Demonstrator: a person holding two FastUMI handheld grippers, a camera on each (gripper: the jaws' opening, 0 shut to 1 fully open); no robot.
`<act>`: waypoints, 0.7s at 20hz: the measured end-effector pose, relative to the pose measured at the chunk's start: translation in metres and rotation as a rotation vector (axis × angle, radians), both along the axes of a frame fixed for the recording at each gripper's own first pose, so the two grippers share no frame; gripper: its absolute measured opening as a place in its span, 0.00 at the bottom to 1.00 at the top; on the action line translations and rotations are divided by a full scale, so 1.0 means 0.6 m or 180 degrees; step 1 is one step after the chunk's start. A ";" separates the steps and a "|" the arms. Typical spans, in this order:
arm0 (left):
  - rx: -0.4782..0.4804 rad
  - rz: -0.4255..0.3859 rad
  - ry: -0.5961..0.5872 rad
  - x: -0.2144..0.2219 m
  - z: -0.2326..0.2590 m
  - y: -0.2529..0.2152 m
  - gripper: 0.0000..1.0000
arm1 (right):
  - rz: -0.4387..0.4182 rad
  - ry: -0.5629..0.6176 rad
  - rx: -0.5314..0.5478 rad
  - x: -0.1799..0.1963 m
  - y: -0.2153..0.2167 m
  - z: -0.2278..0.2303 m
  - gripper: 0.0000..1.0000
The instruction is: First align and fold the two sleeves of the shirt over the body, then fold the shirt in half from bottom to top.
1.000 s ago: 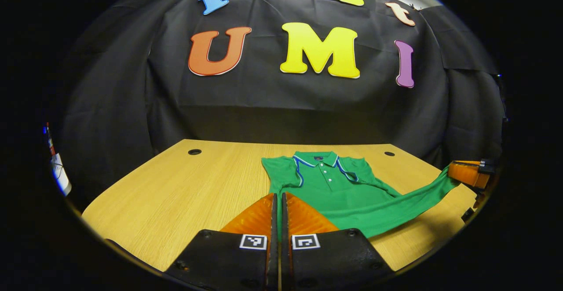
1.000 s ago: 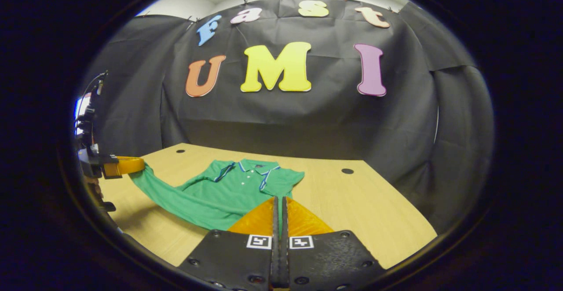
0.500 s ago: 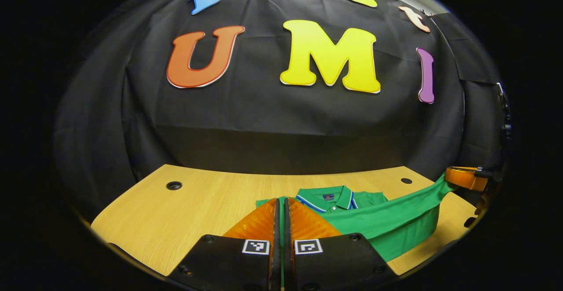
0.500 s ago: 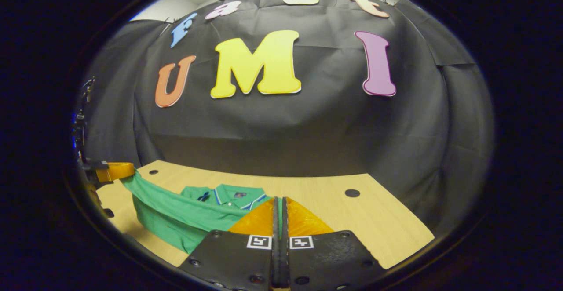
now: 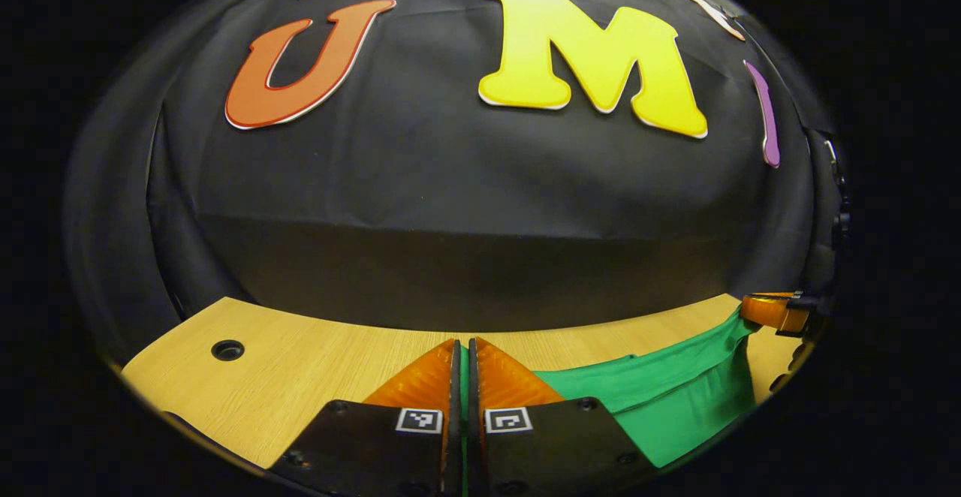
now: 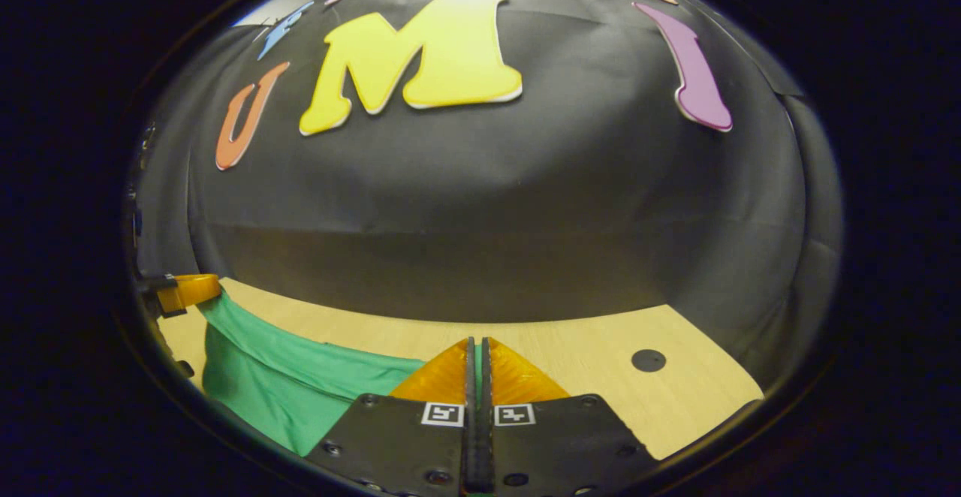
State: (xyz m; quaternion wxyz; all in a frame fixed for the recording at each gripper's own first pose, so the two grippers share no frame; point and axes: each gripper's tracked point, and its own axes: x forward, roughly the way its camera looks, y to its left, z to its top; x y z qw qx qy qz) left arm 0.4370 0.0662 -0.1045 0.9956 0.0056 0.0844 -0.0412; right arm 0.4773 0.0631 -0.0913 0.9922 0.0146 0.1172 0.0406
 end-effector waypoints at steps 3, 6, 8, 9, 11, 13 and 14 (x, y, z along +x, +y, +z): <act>0.0191 -0.0115 0.0181 0.025 -0.072 -0.017 0.08 | -0.0164 0.0121 -0.0062 0.041 -0.010 -0.062 0.00; 0.0072 -0.0108 0.0259 0.029 -0.096 -0.016 0.13 | -0.0214 0.0159 -0.0155 0.049 -0.018 -0.085 0.00; -0.0001 -0.0040 0.0255 0.021 -0.097 -0.007 0.45 | -0.0172 0.0149 -0.0016 0.045 -0.016 -0.079 0.39; -0.0048 0.0007 0.0241 0.018 -0.095 -0.002 0.73 | -0.0161 0.0167 0.0047 0.029 -0.018 -0.073 0.67; -0.0152 0.0130 0.0267 0.008 -0.099 0.013 1.00 | -0.0150 0.0079 0.0090 0.028 -0.019 -0.066 0.93; -0.0249 0.0222 0.0278 0.000 -0.097 0.025 1.00 | -0.0152 -0.0122 0.0070 0.012 -0.023 -0.048 0.93; -0.0292 0.0251 0.0289 -0.009 -0.096 0.032 1.00 | -0.0171 -0.0216 0.0073 -0.005 -0.027 -0.039 0.93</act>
